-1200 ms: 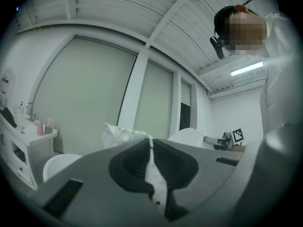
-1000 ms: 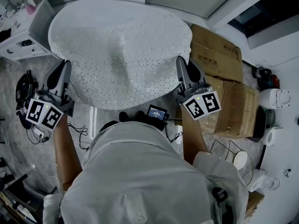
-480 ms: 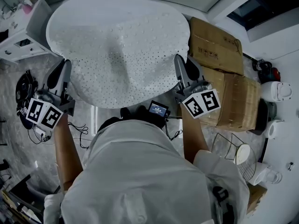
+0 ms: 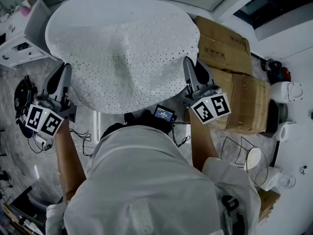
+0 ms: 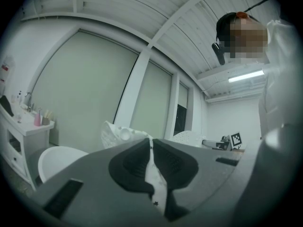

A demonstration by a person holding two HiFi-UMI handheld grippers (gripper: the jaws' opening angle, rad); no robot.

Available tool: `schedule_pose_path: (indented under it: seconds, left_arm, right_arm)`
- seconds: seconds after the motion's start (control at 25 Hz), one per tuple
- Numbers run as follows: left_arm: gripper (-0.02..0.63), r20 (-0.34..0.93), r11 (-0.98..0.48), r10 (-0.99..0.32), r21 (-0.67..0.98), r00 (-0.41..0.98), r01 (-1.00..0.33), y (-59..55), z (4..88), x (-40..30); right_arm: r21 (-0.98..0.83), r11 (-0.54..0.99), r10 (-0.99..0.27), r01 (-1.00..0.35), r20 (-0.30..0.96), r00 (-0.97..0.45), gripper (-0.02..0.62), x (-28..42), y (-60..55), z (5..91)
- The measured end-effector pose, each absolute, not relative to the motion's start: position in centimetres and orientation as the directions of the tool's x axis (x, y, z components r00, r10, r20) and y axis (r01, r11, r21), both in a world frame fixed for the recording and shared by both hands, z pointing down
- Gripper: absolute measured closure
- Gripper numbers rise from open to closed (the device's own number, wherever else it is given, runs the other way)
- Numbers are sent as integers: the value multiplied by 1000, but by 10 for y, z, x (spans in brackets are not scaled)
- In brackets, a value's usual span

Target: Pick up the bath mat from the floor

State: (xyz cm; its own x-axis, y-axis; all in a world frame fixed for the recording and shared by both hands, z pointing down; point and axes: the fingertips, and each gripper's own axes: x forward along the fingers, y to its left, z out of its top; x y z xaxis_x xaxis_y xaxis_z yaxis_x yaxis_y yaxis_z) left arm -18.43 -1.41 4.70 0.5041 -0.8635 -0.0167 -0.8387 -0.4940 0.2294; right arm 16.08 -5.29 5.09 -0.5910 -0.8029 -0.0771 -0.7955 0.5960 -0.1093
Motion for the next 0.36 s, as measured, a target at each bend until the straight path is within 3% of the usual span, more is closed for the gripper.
schedule_pose_path:
  seconds: [0.36]
  left_arm:
    - [581,-8,-487,-866,243,500,-839,-17,57,-186]
  right_arm:
    - [-128,590,-807,-797,-64,-587,548,166,-56,60]
